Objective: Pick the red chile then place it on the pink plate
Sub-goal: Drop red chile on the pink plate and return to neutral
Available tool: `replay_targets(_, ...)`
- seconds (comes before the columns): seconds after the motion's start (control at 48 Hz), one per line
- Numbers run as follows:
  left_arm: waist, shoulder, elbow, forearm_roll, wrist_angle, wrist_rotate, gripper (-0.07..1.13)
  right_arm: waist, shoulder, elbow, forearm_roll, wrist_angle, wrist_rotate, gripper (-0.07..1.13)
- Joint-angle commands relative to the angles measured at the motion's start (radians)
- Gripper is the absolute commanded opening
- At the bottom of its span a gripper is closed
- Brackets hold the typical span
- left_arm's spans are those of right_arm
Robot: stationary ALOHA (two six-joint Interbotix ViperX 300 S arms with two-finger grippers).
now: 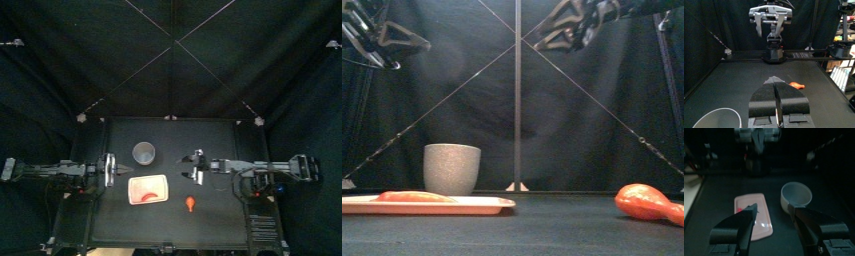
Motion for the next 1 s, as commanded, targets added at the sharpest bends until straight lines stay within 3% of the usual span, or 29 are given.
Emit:
replay_targets(0.021, 0.003, 0.0, -0.012, 0.003, -0.005, 0.002, -0.03, -0.008, -0.183, 0.1, -0.002, -0.08, -0.003, 0.88)
replay_targets(0.396, 0.006, -0.005, -0.009, 0.008, -0.005, 0.003, -0.03, -0.015, -0.456, 0.376, 0.057, -0.126, 0.0, 0.88)
replay_targets(1.0, 0.012, -0.051, -0.003, 0.012, -0.005, 0.003, -0.03, -0.038, -0.495, 0.426, 0.072, -0.15, 0.002, 0.88)
